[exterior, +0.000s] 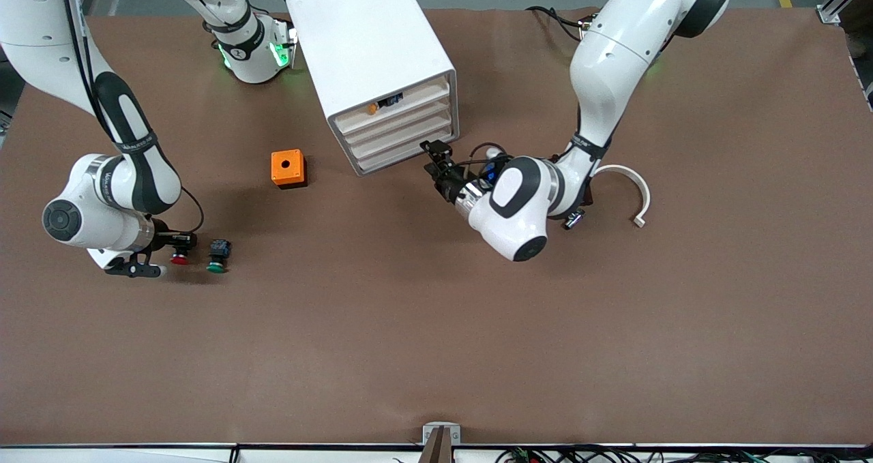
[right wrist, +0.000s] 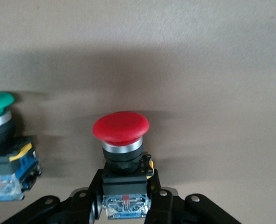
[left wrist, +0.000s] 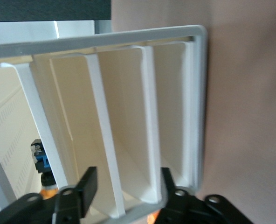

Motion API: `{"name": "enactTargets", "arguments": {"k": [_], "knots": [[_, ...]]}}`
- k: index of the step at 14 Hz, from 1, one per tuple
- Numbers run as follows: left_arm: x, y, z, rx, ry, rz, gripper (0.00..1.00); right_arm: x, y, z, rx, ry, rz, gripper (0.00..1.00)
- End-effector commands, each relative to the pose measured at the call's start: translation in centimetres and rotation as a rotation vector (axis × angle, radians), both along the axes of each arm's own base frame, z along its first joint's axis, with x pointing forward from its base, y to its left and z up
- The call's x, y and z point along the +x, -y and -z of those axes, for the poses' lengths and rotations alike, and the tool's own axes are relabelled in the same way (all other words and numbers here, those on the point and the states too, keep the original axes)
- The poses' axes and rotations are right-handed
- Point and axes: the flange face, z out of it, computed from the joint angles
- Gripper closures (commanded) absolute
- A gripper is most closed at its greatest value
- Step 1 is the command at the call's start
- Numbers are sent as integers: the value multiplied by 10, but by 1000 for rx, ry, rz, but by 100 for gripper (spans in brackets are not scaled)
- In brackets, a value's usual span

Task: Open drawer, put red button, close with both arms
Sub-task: 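Grasp the red button with the right gripper while the left gripper grips the drawer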

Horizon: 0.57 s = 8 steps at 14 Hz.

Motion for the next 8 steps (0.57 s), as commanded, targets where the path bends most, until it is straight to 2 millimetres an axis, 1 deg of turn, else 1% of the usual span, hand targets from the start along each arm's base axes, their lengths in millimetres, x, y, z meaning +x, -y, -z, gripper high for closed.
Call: {"name": "enactTargets", "arguments": {"k": [1,3,4,5,6,7,8], "knots": [[-8,6,3,5,-64,21,43,1,-12,-38,0,-11,-11,89],[-20,16,11,8,-87,36,43,1,-21,-70,2,-24,-16,89],[-30,25,14,9,-93,53,43,1,-30,-84,11,-46,-5,89],[-34,28,17,12,-96,60,43,0,-37,-97,10,-55,14,89],[-36,30,20,14,-99,64,47,-3,-41,-111,3,-62,40,89],[-40,33,23,14,-109,65,57,-6,-50,-131,-4,-75,57,90],[-41,34,23,10,-114,61,57,-10,-65,-156,-14,-83,69,94]]}}
